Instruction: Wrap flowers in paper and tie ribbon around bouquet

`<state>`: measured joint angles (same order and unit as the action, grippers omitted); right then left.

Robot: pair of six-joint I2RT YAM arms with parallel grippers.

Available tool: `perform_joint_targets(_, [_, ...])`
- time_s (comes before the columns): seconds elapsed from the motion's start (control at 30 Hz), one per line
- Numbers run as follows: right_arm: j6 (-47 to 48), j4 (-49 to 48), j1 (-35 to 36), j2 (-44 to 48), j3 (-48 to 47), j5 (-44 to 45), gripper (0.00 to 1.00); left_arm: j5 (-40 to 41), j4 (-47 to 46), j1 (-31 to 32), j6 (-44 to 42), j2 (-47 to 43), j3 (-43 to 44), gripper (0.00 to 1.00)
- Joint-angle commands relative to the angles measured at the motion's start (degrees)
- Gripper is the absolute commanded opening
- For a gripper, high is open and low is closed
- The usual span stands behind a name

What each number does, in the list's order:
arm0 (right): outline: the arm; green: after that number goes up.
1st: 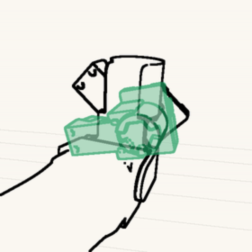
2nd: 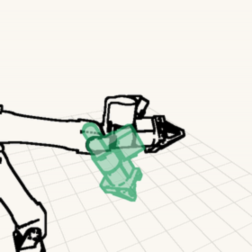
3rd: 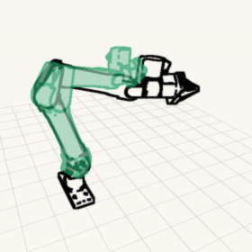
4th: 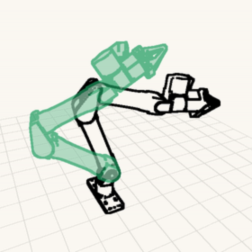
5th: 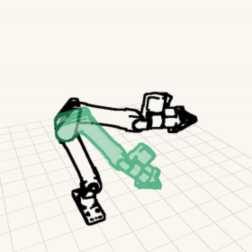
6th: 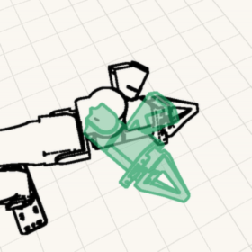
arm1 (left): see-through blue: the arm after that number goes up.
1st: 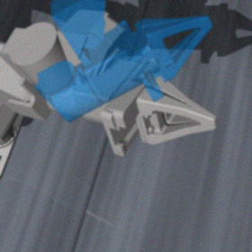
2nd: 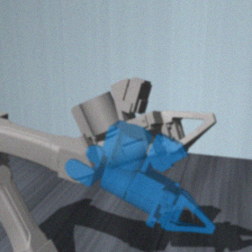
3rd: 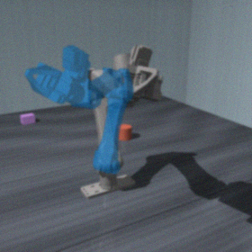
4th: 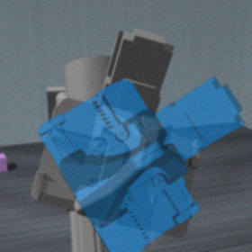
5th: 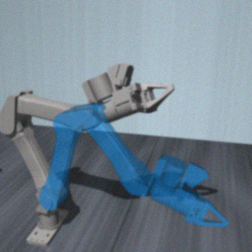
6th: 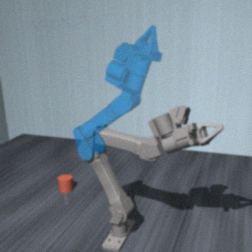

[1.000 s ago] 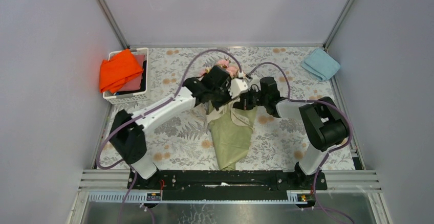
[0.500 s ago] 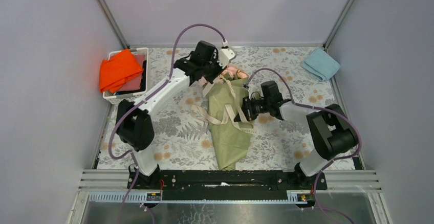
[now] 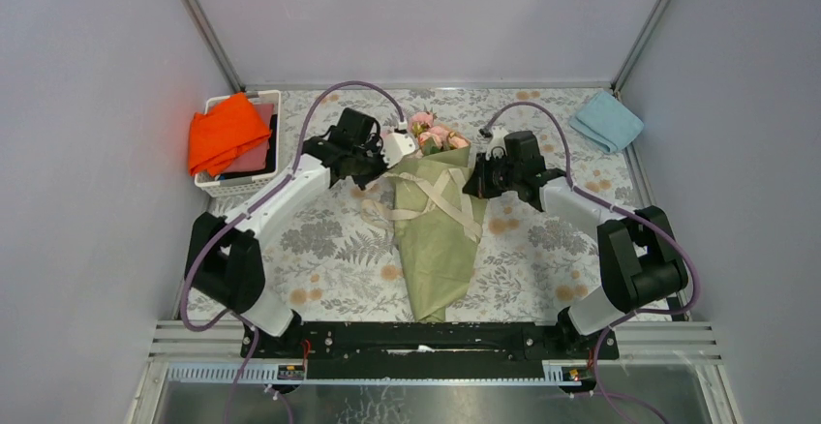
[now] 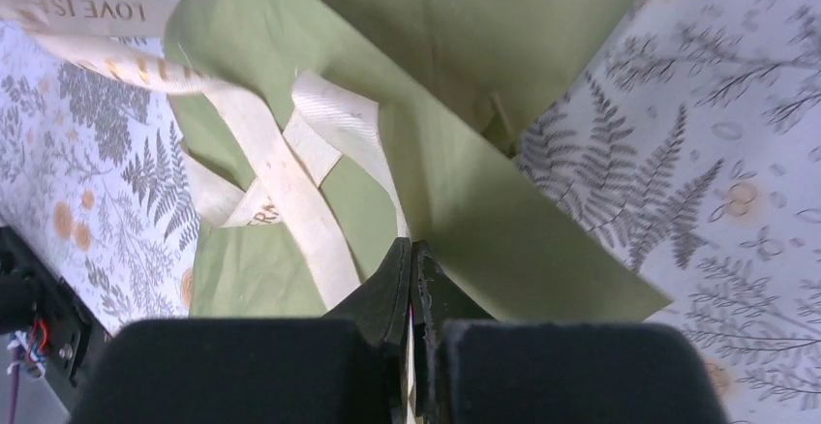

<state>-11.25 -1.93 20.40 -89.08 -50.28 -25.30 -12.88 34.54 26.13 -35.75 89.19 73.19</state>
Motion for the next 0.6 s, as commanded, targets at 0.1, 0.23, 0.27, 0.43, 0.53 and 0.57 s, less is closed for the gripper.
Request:
perform_joint_targets(0.1, [1.82,1.63,0.08,2.61,-5.48,3.37,0.00,3.46,5.48,-0.15,-7.95,6.72,4.30,0.80])
perform_joint_targets(0.23, [0.93,1.58,-0.01,3.98,-6.88,0.57,0.00,-12.42,7.26,3.79,-9.43,5.07,7.71,0.98])
perform_joint_targets(0.27, [0.31,1.58,-0.03,4.28,-7.30,-0.17,0.00,-16.06,6.19,4.63,-9.56,4.79,6.87,0.99])
perform_joint_targets(0.43, [-1.41,6.26,-0.18,4.96,-9.68,-1.99,0.00,-10.77,-2.67,10.28,-7.85,8.56,1.59,0.99])
perform_joint_targets(0.53, [-2.53,6.92,-0.48,5.97,-10.14,-2.59,0.00,-7.03,-6.79,10.34,-4.82,11.03,1.72,0.95])
perform_joint_targets(0.57, [-2.86,7.19,-0.58,6.32,-10.42,-2.83,0.00,-6.17,-8.25,10.31,-4.44,11.43,1.43,0.93])
